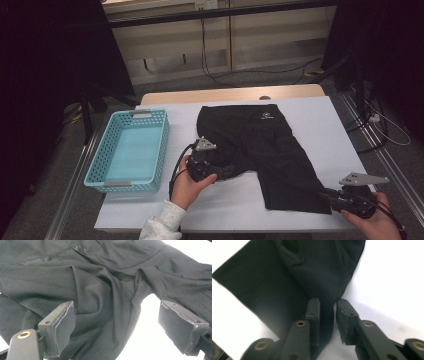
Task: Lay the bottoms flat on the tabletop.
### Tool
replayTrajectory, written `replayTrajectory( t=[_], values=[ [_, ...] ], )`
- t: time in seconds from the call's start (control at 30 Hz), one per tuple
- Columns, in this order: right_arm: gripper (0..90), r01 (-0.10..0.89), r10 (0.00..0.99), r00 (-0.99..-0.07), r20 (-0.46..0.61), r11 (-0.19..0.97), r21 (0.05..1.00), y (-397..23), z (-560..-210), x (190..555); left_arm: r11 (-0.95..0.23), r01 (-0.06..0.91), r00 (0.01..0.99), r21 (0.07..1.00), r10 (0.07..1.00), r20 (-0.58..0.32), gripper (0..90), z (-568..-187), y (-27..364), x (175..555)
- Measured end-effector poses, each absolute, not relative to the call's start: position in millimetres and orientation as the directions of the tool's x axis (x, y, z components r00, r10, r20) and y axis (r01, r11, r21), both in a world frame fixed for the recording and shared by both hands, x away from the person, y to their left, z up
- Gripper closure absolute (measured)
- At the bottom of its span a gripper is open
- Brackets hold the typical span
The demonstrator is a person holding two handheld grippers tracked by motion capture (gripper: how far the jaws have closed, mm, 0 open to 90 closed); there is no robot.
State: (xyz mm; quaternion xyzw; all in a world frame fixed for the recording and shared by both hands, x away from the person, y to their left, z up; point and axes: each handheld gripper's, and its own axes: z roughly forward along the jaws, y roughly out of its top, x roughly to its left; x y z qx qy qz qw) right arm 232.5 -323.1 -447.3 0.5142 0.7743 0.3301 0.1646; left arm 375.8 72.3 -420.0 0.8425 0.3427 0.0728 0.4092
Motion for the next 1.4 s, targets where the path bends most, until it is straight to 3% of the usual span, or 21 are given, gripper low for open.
replayTrajectory(
  t=[0.17,0.43,0.63,0.73,0.77,1.17,1.23,1.4],
  values=[
    [61.0,0.657,0.924,-0.378,0.064,0.218,0.722,-325,-441,255,-0.438,0.520,0.755,0.733,0.636,-0.156,15.0,-422,71,376],
    [57.6,0.641,0.935,-0.345,0.081,0.171,0.748,-321,-444,284,-0.435,0.522,0.750,0.733,0.644,-0.152,15.0,-422,76,375],
    [64.7,0.673,0.943,-0.329,0.046,0.201,0.711,-314,-460,299,-0.433,0.528,0.744,0.730,0.651,-0.152,15.0,-424,77,375],
    [85.9,0.668,0.939,-0.342,0.043,0.211,0.714,-312,-460,301,-0.432,0.528,0.744,0.732,0.650,-0.153,15.0,-425,77,376],
    [88.4,0.669,0.936,-0.350,0.046,0.215,0.712,-311,-459,301,-0.434,0.527,0.744,0.731,0.651,-0.150,15.0,-425,78,376],
    [89.9,0.658,0.959,-0.282,0.021,0.178,0.731,-330,-460,300,-0.438,0.530,0.745,0.726,0.650,-0.152,15.0,-426,76,375],
    [86.0,0.656,0.956,-0.294,0.020,0.187,0.732,-327,-460,299,-0.444,0.527,0.748,0.725,0.647,-0.148,15.0,-425,76,375],
    [60.1,0.624,0.949,-0.315,-0.002,0.209,0.753,-315,-452,294,-0.444,0.533,0.745,0.720,0.650,-0.149,15.0,-427,77,377]
  ],
)
